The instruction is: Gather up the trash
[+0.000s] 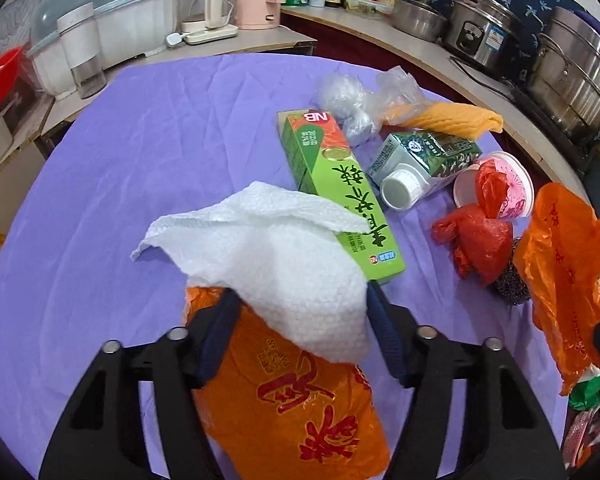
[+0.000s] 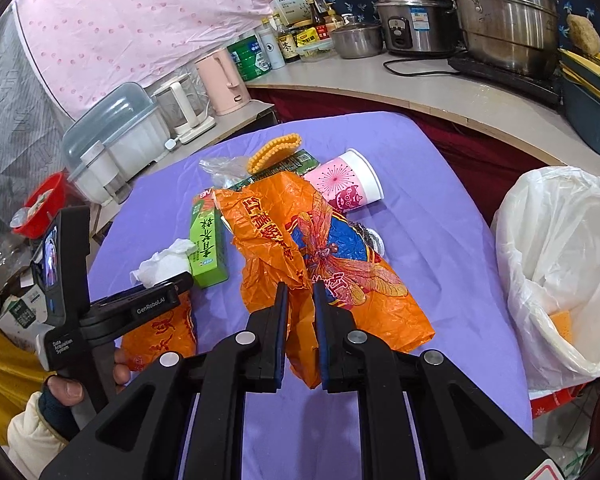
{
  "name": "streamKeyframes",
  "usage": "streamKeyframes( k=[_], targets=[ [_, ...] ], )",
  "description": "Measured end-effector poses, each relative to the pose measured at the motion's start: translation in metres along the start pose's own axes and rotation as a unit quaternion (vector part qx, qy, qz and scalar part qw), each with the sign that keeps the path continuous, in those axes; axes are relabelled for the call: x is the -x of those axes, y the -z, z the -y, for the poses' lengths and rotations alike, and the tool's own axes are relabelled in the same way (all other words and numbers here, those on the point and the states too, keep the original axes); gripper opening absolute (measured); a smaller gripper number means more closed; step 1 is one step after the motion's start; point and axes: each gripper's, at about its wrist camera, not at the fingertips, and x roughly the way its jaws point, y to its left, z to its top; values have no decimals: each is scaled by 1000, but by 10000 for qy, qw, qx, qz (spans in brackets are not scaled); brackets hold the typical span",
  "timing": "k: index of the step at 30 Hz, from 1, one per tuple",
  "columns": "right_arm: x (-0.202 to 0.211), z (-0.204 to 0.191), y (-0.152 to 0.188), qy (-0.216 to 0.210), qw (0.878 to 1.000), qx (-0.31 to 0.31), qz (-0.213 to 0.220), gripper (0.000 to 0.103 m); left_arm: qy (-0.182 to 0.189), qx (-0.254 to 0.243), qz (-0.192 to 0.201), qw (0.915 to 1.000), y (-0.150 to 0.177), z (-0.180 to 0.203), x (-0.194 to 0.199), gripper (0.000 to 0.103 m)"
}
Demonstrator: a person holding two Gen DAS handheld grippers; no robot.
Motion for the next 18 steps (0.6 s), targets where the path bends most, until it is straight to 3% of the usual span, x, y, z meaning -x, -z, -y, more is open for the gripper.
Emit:
streamKeyframes(
  k=[3, 5, 13, 18],
  targets=[
    [-6, -1, -3, -21, 10000, -14, -23, 12, 127, 0, -27, 9999, -3, 0, 0, 30],
    [-7, -2, -3, -39, 10000, -15, -24, 12, 221, 49, -49, 9997, -6, 0, 3, 23],
    [2, -3, -2, -73, 10000, -12, 65, 12, 528, 91, 306, 9981, -13, 3, 43, 7],
    [18, -2, 0, -78, 9998, -32, 203, 12, 716, 48, 599, 9956, -17, 10, 78, 7]
  ],
)
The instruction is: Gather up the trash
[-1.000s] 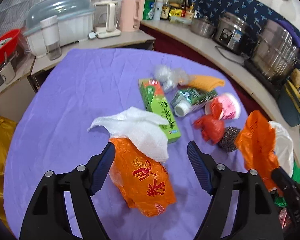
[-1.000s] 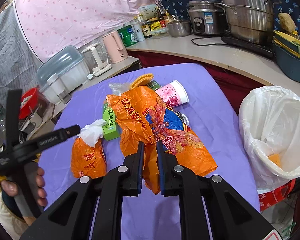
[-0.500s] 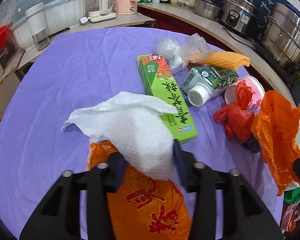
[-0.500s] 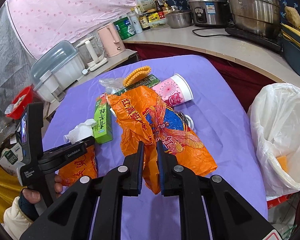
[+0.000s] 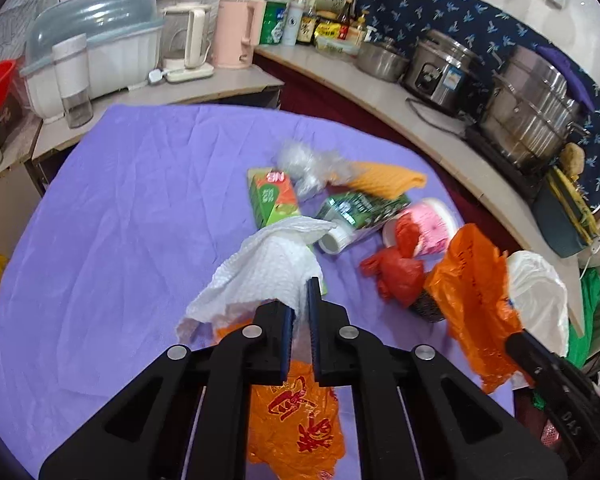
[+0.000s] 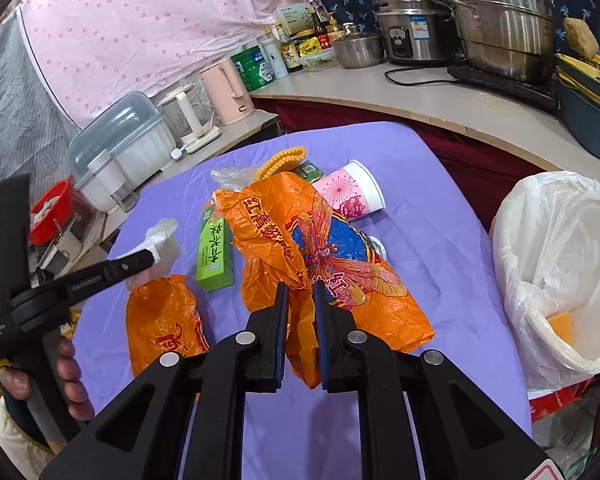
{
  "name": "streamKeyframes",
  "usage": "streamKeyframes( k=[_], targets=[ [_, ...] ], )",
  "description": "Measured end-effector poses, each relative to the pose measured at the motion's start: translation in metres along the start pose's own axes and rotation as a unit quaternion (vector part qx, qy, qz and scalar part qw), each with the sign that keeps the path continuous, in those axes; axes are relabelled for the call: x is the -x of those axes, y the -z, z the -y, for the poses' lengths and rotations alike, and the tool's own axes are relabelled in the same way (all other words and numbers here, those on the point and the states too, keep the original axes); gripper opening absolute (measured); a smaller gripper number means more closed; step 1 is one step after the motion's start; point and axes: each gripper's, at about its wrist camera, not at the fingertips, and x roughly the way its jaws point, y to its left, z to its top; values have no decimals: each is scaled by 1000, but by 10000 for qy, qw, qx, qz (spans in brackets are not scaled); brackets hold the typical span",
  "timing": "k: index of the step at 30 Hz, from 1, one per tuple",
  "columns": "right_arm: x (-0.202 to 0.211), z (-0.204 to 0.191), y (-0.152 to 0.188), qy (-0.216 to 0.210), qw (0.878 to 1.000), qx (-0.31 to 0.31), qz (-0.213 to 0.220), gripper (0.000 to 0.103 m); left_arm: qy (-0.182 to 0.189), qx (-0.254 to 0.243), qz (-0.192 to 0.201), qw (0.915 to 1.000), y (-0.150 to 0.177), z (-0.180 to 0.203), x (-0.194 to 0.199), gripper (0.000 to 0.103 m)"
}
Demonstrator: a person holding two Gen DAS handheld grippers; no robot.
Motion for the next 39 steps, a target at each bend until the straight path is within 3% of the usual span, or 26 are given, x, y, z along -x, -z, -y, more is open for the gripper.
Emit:
streamKeyframes(
  k=[13, 26, 39],
  targets=[
    [43, 14, -2, 68, 9991, -104, 404, 12, 556, -294, 681, 9957, -23, 45, 74, 7],
    [82, 84, 1, 590, 9936, -638, 723, 12, 1141, -981, 401, 9878, 0, 139, 63, 7],
    [112, 184, 15, 1348, 9777, -1346, 882, 12, 2017, -1794, -55, 9629, 29, 269, 22, 7]
  ],
)
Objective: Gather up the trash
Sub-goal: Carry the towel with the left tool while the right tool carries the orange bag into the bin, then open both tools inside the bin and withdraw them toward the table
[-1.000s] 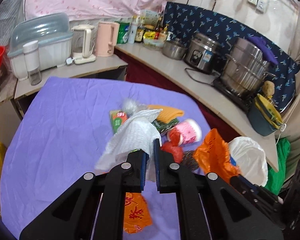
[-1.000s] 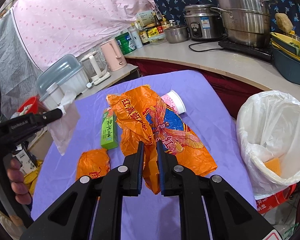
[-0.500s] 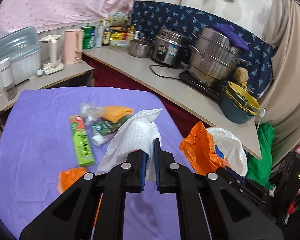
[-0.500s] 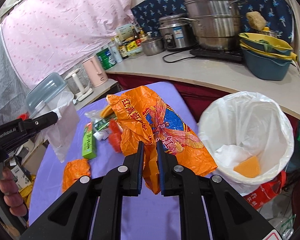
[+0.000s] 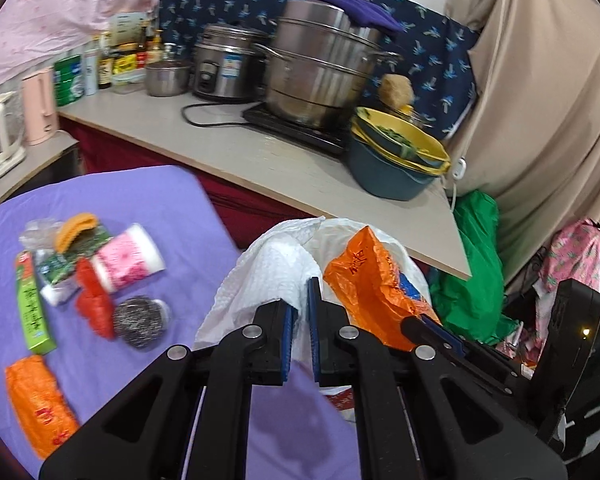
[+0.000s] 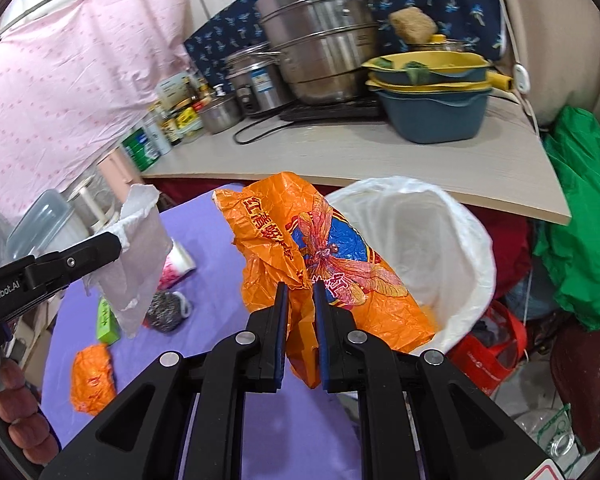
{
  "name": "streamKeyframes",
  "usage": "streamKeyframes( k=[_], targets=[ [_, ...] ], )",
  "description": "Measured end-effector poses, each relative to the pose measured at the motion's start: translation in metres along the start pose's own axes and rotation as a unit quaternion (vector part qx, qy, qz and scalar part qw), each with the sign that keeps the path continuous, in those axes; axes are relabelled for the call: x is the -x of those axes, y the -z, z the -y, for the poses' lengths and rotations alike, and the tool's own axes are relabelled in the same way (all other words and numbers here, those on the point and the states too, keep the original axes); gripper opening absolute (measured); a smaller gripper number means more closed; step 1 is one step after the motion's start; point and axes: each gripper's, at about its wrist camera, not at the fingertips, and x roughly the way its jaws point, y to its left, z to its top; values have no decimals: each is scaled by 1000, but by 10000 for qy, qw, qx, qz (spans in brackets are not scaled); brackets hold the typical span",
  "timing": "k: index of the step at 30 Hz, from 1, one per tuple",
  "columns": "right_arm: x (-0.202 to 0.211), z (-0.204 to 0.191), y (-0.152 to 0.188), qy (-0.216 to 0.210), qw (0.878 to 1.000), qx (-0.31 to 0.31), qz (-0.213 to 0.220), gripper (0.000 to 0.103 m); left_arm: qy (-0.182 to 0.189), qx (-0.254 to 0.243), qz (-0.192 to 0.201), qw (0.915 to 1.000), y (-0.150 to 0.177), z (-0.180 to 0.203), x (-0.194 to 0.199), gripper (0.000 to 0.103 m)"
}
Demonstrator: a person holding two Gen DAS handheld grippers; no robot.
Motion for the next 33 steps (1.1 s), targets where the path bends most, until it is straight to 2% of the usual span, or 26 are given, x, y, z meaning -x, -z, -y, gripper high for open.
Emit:
streamKeyframes(
  k=[6, 11, 19, 24, 26, 28, 31, 33],
  targets=[
    [-5, 35, -3, 263, 9994, -218, 7, 12, 268, -221, -202, 9992, 1, 34, -41, 7],
    [-13, 51, -6, 371, 9988, -314, -21, 12, 381, -241, -388, 9982, 5, 45, -71, 7],
    [-33, 60, -9, 433, 9985, -328, -119, 15, 336, -196, -693, 9968, 12, 45, -107, 7],
    [-42, 58, -11, 435, 9985, -313, -101, 19, 231, -145, -729, 9970, 14, 39, -117, 8],
    [-43, 57, -12, 441, 9985, -316, -64, 22, 167, -136, -712, 9972, 14, 37, -118, 11],
    [-43, 54, -13, 429, 9986, -315, -19, 27, 101, -87, -688, 9975, 14, 33, -116, 26],
    [-42, 49, -15, 412, 9987, -297, 38, 35, -3, -58, -586, 9983, 12, 28, -112, 42],
    [-42, 44, -17, 380, 9989, -277, 54, 36, -38, -61, -538, 9985, 10, 25, -108, 43]
  ],
)
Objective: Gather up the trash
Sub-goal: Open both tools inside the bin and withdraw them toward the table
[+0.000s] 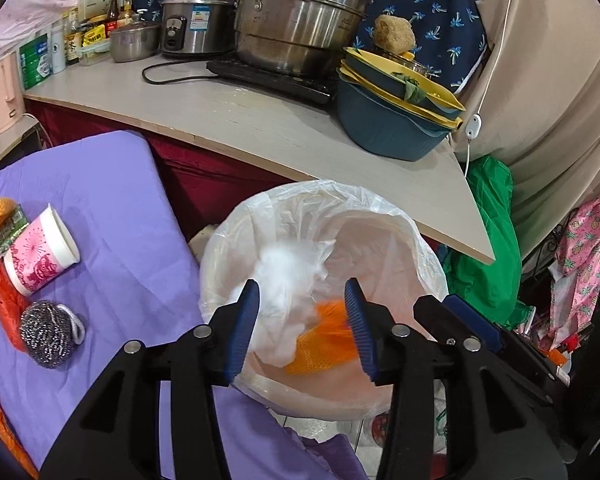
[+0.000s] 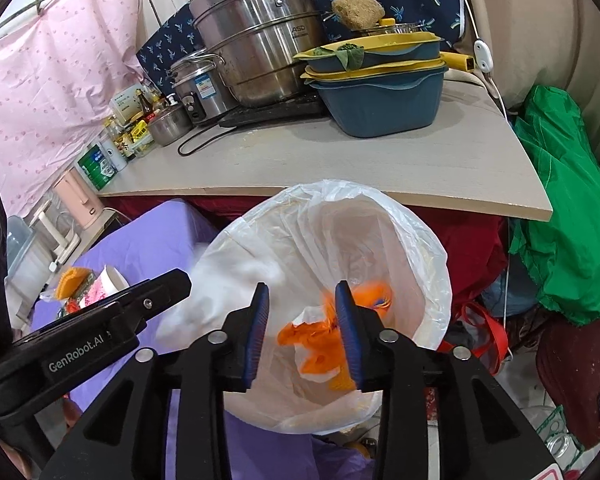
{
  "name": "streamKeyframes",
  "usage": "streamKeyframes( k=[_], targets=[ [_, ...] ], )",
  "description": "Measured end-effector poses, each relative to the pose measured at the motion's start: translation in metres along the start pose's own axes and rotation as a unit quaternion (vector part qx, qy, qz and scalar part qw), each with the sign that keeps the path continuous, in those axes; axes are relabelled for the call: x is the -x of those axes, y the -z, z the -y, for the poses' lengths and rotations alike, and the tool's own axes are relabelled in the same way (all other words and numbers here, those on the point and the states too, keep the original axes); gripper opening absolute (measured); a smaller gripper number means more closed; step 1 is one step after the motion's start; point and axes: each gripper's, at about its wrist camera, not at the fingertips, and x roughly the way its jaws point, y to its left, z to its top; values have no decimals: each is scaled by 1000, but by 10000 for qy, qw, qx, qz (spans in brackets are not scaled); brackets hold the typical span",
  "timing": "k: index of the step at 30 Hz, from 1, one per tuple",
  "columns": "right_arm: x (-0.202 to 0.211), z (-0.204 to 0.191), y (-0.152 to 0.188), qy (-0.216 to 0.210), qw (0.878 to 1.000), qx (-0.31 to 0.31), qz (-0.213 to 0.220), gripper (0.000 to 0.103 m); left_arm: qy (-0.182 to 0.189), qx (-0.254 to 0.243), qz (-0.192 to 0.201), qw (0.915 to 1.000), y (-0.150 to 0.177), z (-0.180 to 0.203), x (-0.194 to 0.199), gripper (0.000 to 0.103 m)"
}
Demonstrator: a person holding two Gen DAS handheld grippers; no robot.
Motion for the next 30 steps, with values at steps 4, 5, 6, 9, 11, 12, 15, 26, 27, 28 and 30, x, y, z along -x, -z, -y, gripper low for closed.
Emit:
streamKeyframes(
  k=[4, 5, 6, 9, 11, 12, 15, 26, 27, 28, 30],
  targets=[
    [3, -10, -1, -33, 10000, 62, 26, 37, -41, 39, 66, 10000, -2, -6, 7, 44],
    [3, -12, -1, -41, 10000, 74, 32, 37, -57, 54, 98, 9999, -2, -9, 11, 44],
    [4, -14, -2, -50, 9999, 93, 44, 38, -60, 74, 117, 9999, -3, -11, 13, 44],
    [7, -22, -2, -77, 9999, 136, 61, 38, -95, 130, 167, 9997, -3, -17, 21, 44],
    [10, -29, -2, -104, 9998, 180, 68, 38, -135, 165, 210, 9996, -3, -21, 27, 44],
    [11, -32, -1, -121, 9997, 201, 68, 38, -147, 188, 236, 9994, -3, -24, 31, 44],
    [15, -42, 0, -173, 9995, 263, 81, 38, -203, 248, 301, 9990, -2, -32, 42, 44],
    [33, -99, 12, -499, 9965, 657, 91, 39, -562, 508, 621, 9952, 8, -68, 93, 51],
    [34, -104, 14, -532, 9961, 696, 83, 39, -624, 522, 660, 9945, 10, -73, 99, 51],
    [35, -111, 15, -570, 9956, 736, 75, 39, -670, 541, 686, 9939, 11, -78, 104, 51],
    [38, -122, 18, -626, 9947, 817, 67, 39, -752, 624, 715, 9926, 16, -89, 114, 51]
  ],
)
